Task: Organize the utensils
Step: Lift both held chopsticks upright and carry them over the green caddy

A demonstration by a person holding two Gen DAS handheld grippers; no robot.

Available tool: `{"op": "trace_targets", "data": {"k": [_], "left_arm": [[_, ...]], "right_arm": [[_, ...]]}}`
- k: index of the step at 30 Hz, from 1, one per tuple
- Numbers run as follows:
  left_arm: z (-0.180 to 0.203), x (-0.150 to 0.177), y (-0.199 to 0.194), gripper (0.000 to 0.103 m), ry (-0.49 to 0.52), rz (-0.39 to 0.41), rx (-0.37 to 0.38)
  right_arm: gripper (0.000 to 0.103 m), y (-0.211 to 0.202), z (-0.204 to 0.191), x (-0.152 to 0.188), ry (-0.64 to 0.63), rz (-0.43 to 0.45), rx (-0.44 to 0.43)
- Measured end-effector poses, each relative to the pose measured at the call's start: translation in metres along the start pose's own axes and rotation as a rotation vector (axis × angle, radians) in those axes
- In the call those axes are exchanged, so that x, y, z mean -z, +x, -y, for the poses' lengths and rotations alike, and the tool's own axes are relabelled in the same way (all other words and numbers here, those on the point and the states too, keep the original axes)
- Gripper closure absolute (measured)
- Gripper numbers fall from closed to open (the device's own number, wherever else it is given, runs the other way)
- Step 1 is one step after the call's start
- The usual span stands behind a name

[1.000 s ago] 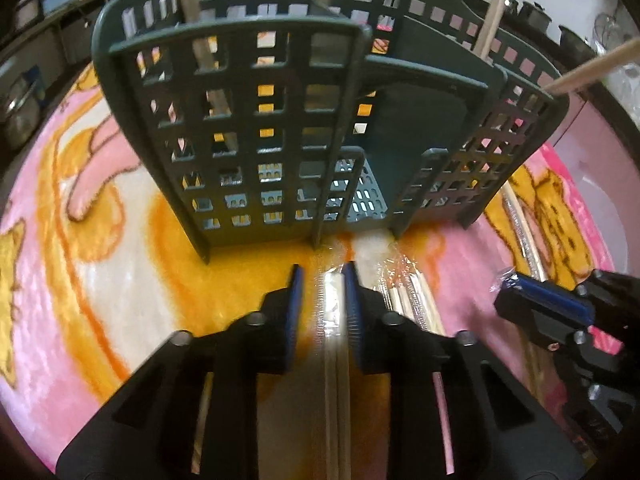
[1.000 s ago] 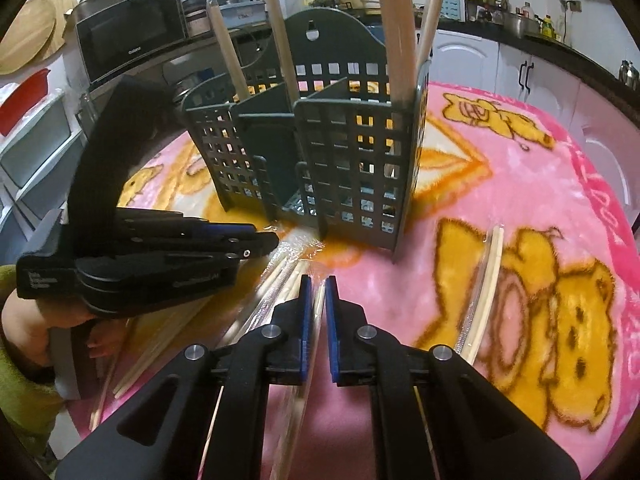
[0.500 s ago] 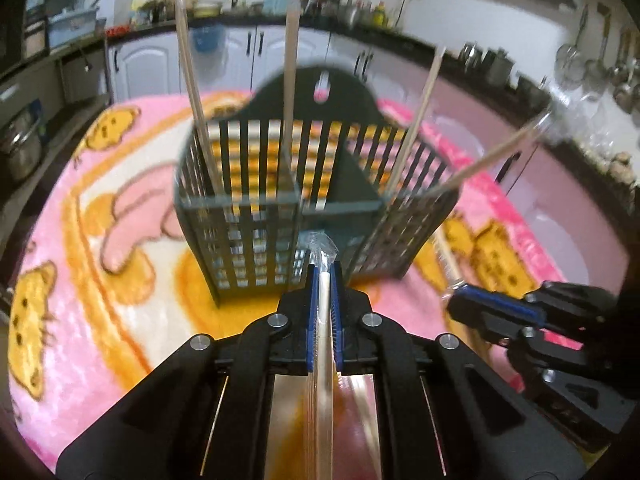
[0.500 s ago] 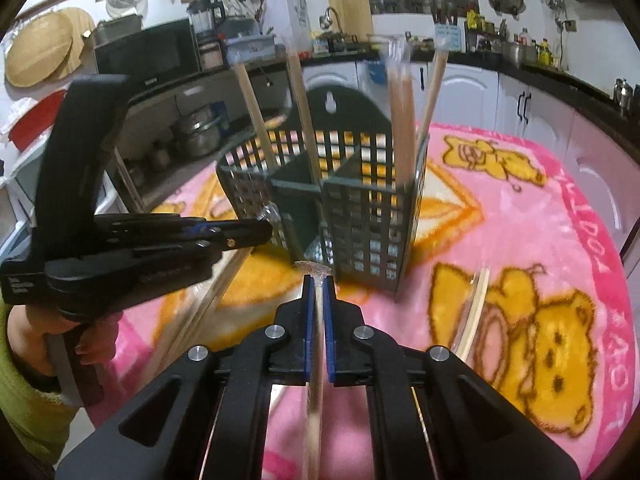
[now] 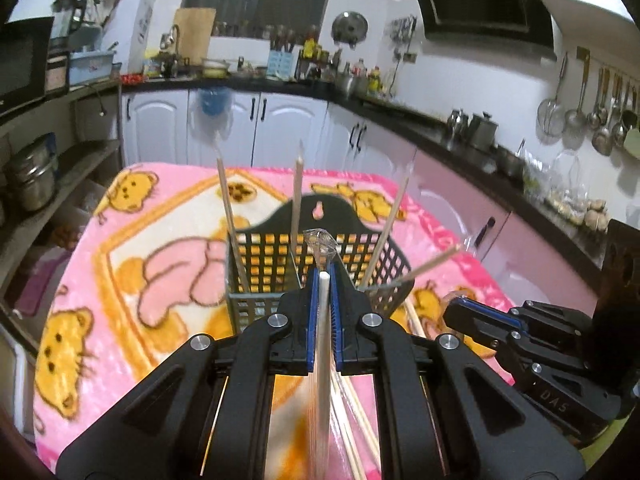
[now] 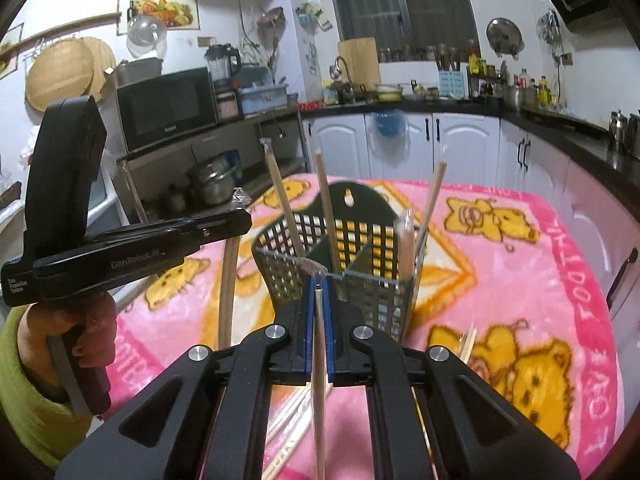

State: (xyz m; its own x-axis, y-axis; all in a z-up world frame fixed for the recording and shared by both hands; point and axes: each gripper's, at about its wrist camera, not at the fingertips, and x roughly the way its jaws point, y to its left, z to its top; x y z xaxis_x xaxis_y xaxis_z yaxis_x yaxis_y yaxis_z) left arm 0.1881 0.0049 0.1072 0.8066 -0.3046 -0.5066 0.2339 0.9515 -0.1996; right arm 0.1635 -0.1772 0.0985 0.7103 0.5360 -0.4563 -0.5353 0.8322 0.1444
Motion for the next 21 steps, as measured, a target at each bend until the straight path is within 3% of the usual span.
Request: {"op": "trace_targets", "data": {"k": [8, 21], "left_arm": [[-0.008, -0.016, -0.019, 0.1, -0.034, 0.095, -0.029], [-0.006, -0.04, -0.035, 0.1, -0.049, 0.179, -0.028]], "right_arm": [[0.098, -0.013, -0.008, -0.018, -0.02, 0.067, -0.003], [0.098, -0.027, -0.017, -0.054, -0.053, 0.158, -0.006]]}}
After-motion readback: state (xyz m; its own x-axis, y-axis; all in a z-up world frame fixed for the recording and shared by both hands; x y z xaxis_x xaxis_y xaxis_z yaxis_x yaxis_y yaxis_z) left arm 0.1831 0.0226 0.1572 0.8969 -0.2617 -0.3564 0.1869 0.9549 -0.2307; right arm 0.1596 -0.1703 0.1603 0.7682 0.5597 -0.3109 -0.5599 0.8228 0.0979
